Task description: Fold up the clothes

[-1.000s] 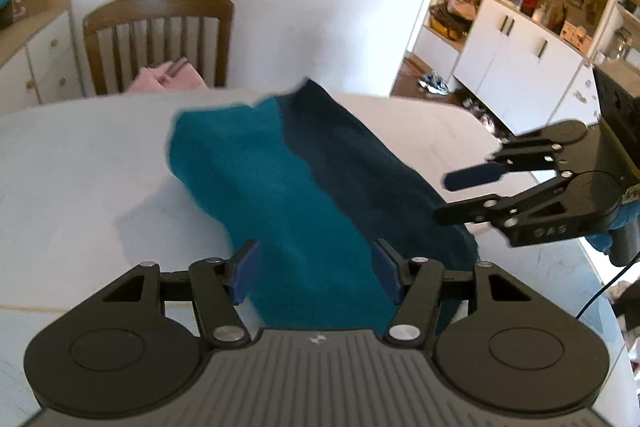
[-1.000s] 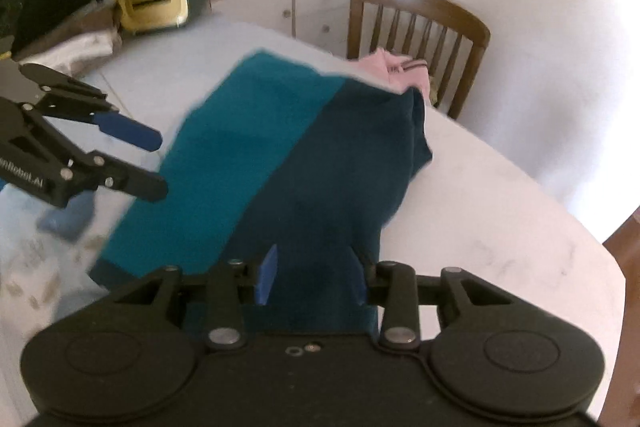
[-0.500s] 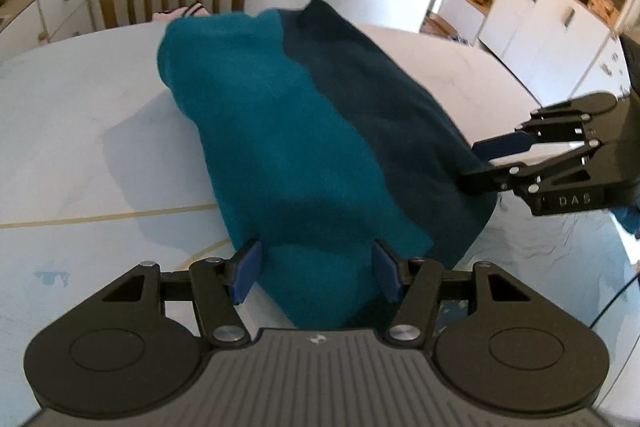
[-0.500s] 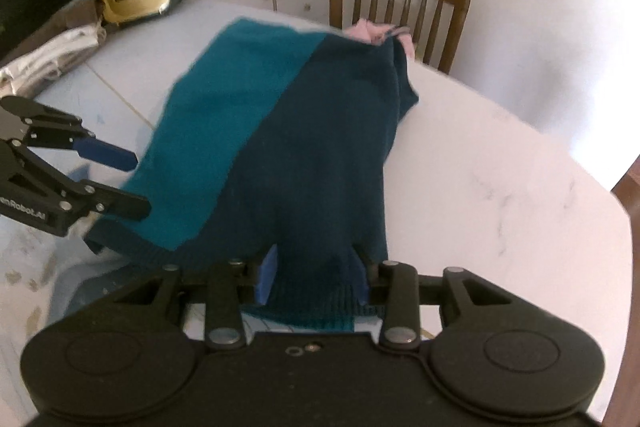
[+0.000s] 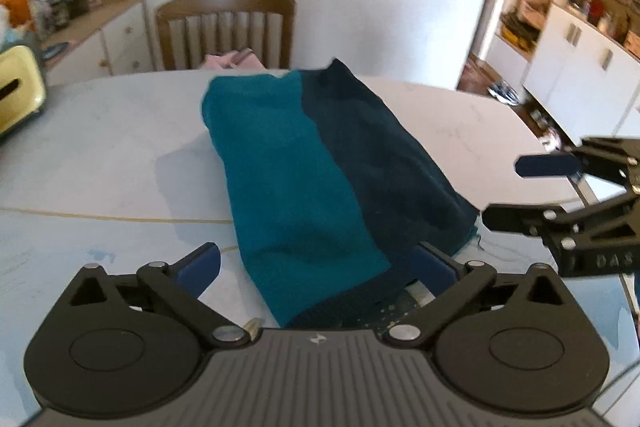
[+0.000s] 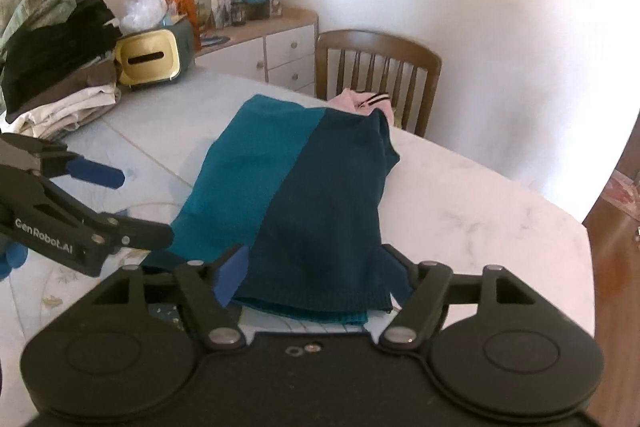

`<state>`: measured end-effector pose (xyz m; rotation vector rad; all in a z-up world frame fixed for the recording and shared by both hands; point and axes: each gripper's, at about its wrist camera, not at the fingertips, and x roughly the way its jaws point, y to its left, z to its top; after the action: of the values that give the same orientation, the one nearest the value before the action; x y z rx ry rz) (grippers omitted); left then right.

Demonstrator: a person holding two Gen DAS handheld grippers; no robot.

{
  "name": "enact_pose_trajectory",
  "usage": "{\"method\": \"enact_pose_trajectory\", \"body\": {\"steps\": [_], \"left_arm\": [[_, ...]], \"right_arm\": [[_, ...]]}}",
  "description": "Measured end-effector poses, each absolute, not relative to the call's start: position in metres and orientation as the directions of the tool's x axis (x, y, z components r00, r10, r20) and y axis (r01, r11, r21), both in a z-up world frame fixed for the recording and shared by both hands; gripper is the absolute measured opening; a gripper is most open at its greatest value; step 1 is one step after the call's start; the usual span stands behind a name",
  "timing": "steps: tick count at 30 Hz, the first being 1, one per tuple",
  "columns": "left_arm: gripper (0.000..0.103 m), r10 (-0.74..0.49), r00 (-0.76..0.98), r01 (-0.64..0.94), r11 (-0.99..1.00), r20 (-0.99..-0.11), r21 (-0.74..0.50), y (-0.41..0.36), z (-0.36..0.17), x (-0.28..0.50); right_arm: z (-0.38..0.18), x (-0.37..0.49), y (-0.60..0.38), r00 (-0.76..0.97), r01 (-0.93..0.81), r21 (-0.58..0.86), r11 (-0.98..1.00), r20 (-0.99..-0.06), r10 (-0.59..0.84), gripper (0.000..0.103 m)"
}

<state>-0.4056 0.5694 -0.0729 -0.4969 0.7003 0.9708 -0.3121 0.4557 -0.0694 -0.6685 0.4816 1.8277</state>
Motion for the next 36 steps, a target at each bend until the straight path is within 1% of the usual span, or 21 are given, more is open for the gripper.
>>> {"method": "enact_pose_trajectory", "body": {"steps": [3, 9, 16, 24, 36], "left_arm": [[0.103, 0.589, 0.366, -0.885, 0.459, -0.721, -0.074, 0.557, -0.068, -0.404], [0.103, 0.629, 0.336, -0.909, 0.410, -0.701, -0.068, 0.535, -0.056, -0.404], [0.103, 0.631, 0.316, -0.919, 0.388, -0.709, -0.065, 0.506, -0.049, -0.401], [0.103, 0.603, 0.294, -0.924, 0.379, -0.742, -0.058, 0.484, -0.044, -0.395], [0.103, 0.612, 0.302, -0.905, 0.426, -0.731, -0.017, 0.470, -0.037, -0.383]], "right_arm": [[-0.067, -0.313, 0.443, -0.228, -0.947, -0.031, -0.320, -0.637, 0.736, 0.103], [-0.056, -0.302, 0.422, -0.227, -0.957, -0.007, -0.289, -0.599, 0.768, 0.103], [-0.053, -0.293, 0.399, -0.230, -0.959, 0.007, -0.282, -0.597, 0.768, 0.103], [-0.054, -0.284, 0.383, -0.253, -0.958, 0.046, -0.282, -0.595, 0.763, 0.103], [-0.055, -0.279, 0.376, -0.251, -0.962, 0.068, -0.263, -0.592, 0.766, 0.103]]}}
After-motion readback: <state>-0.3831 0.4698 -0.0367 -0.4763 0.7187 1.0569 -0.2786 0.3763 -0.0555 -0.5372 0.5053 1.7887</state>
